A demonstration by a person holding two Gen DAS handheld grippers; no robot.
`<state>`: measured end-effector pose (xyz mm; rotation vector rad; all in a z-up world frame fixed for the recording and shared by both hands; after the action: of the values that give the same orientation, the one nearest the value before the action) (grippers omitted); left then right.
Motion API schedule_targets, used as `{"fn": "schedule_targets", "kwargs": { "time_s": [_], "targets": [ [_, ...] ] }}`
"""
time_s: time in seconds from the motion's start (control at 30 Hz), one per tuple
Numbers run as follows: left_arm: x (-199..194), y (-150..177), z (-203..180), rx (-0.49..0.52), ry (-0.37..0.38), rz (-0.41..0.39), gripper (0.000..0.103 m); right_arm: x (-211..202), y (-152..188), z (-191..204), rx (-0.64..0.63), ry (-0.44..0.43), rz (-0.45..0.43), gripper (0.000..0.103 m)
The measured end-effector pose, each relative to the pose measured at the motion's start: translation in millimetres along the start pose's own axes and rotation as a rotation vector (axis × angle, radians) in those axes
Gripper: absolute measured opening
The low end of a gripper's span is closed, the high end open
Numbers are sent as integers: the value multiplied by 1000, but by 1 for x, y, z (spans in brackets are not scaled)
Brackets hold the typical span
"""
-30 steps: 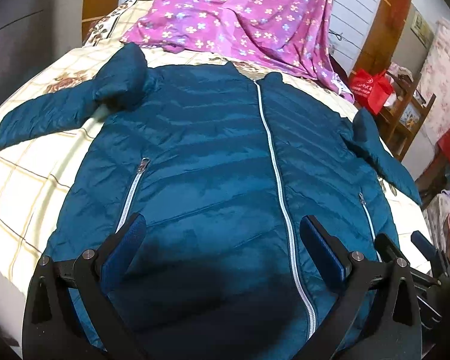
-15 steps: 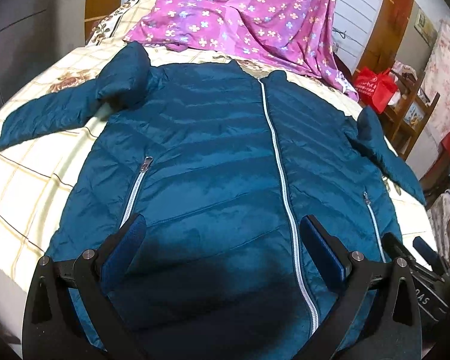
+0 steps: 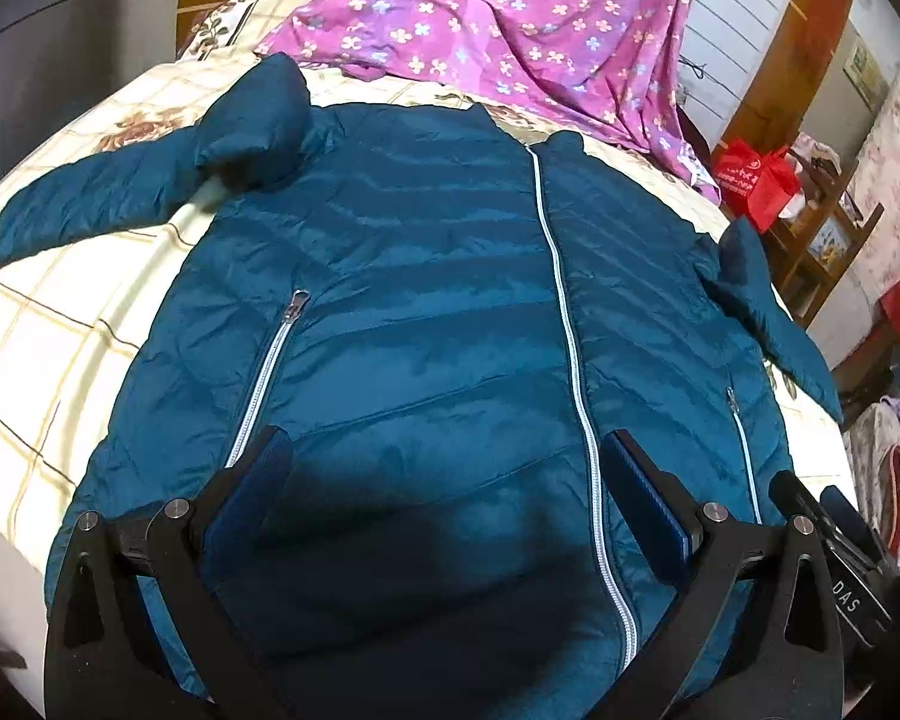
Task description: Fold large clothes
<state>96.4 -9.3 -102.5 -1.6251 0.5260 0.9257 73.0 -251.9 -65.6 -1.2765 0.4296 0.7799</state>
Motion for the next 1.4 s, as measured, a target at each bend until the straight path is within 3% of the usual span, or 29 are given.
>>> {"fn": "schedule_targets", "kwargs": {
  "time_s": [1.4],
  "targets": [
    [2,2,2,2,5,10,103,1,0,-2,6,-1,1,103]
  ]
}}
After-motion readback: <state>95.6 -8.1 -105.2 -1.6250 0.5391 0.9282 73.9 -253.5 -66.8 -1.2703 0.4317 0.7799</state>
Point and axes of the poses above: each gripper's, at about its wrist camera, not at the fingertips, and x roughly the way its jaws point, z to its left, y to its underside, the point moved 9 cm from there along x, roughly the way its jaws point, and after that the axes turned 15 degrees about -y, right-handed, at the moved point
